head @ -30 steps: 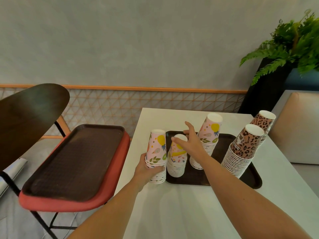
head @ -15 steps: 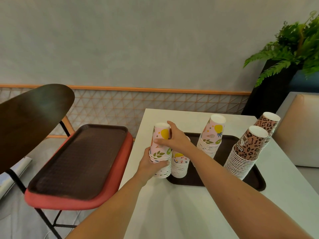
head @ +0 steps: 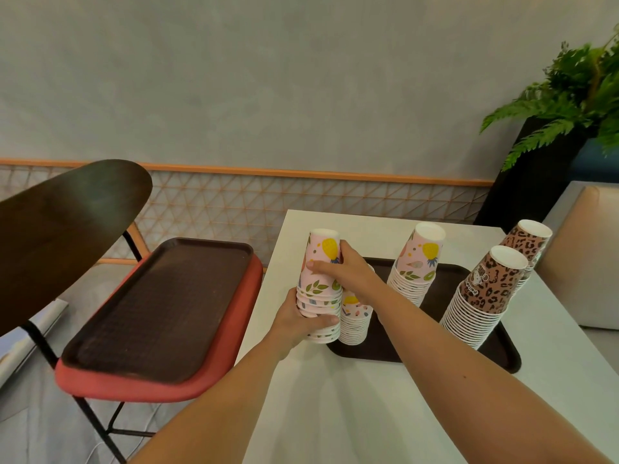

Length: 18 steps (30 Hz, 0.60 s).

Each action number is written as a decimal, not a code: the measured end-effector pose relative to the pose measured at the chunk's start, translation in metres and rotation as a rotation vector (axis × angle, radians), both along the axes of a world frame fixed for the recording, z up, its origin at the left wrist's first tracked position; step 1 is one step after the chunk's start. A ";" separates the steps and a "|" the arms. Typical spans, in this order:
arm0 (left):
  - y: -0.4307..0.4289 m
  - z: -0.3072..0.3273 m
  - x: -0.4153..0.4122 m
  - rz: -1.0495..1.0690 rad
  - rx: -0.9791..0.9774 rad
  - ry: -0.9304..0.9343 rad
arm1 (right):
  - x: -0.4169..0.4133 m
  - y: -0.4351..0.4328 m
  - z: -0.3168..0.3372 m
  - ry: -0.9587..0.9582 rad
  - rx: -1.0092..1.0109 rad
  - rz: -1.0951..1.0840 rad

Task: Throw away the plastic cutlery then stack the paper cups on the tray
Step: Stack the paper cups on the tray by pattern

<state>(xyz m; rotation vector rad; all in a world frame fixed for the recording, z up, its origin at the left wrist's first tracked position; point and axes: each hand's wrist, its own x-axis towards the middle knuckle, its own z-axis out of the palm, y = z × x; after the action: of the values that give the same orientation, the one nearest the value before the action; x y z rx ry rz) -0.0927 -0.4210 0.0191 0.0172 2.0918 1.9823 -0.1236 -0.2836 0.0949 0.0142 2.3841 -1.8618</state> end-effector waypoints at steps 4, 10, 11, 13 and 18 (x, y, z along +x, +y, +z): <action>0.001 0.001 0.000 -0.008 -0.016 0.015 | -0.006 0.003 0.007 0.031 -0.040 -0.049; 0.001 -0.004 0.001 0.013 -0.051 0.005 | -0.010 0.008 0.029 0.092 -0.107 -0.107; 0.000 -0.004 0.002 0.015 -0.054 0.004 | -0.011 0.010 0.033 0.102 -0.121 -0.129; -0.001 -0.005 0.002 0.021 -0.052 0.001 | -0.014 0.015 0.042 0.115 -0.170 -0.178; -0.003 -0.010 0.001 0.052 -0.041 -0.008 | -0.018 0.032 0.053 0.195 -0.195 -0.257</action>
<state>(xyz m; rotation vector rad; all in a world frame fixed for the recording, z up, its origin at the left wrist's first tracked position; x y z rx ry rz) -0.0916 -0.4244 0.0091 -0.0527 2.1488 1.9645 -0.1418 -0.2516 0.1482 0.1331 2.4080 -2.3047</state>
